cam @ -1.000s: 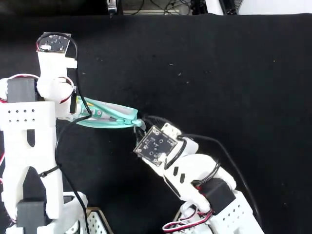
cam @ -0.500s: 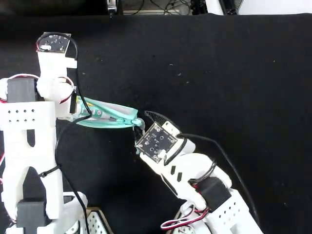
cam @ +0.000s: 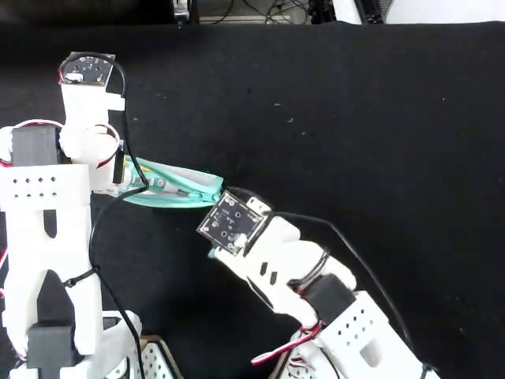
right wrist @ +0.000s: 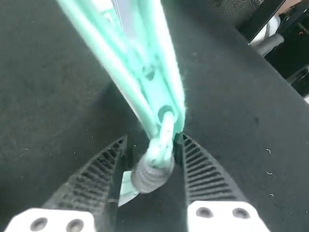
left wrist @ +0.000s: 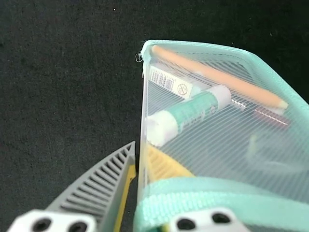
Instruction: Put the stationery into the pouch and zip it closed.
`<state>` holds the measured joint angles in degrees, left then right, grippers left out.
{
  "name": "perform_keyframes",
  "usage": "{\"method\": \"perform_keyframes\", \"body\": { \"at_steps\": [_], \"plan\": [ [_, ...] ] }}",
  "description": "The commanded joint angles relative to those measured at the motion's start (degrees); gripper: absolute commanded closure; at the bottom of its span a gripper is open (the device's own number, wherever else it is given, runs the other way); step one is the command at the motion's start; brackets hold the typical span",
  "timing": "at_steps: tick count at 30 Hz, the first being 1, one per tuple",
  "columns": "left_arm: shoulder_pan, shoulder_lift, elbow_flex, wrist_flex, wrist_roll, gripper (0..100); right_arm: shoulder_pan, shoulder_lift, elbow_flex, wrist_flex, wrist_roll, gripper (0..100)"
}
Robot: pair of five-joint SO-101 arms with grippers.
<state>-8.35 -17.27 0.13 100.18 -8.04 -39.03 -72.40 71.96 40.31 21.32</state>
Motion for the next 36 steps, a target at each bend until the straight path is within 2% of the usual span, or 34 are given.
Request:
{"method": "perform_keyframes", "body": {
  "at_steps": [1,2,8,15,19,23,25,30,36],
  "plan": [
    [-0.5,0.8,0.5,-0.5,0.3,97,-0.8,-0.7,-4.9,-0.8,0.1,95.9],
    [-0.5,0.8,0.5,-0.4,0.3,97,-0.7,-1.3,-5.1,-0.8,0.1,98.9],
    [-0.5,0.8,0.5,-0.4,0.3,97,4.1,-5.8,-5.5,1.0,-0.4,97.9],
    [-0.5,0.8,0.5,-0.5,0.3,97,4.2,-8.5,-10.3,6.9,-0.1,98.7],
    [-0.4,0.2,-0.2,-0.7,0.3,97,4.2,-6.9,-15.0,6.7,0.0,98.6],
    [0.2,0.5,-8.6,-0.4,0.9,97,4.2,0.0,-22.3,6.8,1.8,98.6],
    [0.8,0.2,-13.9,-0.4,3.2,93,4.2,5.1,-26.2,6.9,4.0,98.6],
    [0.5,0.1,-24.7,-0.3,8.1,76,4.4,15.0,-35.4,6.9,6.1,98.6],
    [-5.1,-2.2,-33.7,0.6,13.4,74,4.4,23.6,-46.5,6.9,8.3,98.6]
  ]
}}
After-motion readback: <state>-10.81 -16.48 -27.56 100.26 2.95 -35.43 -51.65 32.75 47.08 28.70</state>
